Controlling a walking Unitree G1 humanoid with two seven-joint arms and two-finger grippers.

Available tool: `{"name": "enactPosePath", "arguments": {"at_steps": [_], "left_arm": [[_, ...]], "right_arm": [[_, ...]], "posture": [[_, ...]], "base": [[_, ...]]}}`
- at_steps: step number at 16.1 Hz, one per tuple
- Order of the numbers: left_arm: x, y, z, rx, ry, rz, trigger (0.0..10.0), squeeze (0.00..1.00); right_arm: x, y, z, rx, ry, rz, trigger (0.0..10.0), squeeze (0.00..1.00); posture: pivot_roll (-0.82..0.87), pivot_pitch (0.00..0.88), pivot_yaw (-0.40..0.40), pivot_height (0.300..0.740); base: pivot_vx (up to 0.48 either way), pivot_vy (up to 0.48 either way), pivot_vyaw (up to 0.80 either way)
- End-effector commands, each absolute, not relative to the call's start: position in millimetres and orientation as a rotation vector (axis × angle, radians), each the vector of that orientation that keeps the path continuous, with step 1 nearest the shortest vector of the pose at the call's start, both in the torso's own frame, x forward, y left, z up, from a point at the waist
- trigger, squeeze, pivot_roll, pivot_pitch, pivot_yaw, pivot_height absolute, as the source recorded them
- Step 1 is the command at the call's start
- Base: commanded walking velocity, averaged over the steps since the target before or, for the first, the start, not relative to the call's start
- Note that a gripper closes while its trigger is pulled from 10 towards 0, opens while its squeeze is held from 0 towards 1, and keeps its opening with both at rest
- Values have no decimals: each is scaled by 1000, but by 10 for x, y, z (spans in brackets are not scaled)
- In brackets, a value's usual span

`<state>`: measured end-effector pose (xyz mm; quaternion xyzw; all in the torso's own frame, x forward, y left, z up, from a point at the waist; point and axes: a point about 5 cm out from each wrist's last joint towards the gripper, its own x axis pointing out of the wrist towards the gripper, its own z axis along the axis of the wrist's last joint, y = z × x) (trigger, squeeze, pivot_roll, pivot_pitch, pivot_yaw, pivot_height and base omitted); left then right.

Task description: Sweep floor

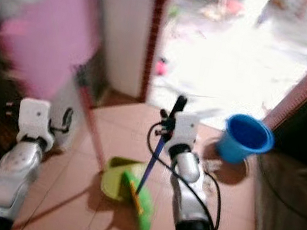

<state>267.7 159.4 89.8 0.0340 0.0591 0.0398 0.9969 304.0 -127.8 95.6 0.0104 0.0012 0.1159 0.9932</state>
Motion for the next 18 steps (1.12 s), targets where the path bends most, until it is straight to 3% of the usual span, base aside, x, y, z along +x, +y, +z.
{"name": "enactPosePath", "arguments": {"at_steps": [1,10,18], "left_arm": [[2666,1587,883,75,127,63,10000,0],[2650,1551,823,59,162,41,10000,0],[2694,1675,811,79,178,75,10000,0]], "right_arm": [[3075,-1318,1036,-5,-34,225,10000,0],[3084,-1328,1061,-11,-42,228,10000,0],[3169,-1438,1531,-91,-215,189,10000,0]], "posture": [[-2,0,-28,740],[-2,0,-29,740],[-21,0,-26,740]], "base": [[319,0,0],[36,0,0],[0,0,0]]}}
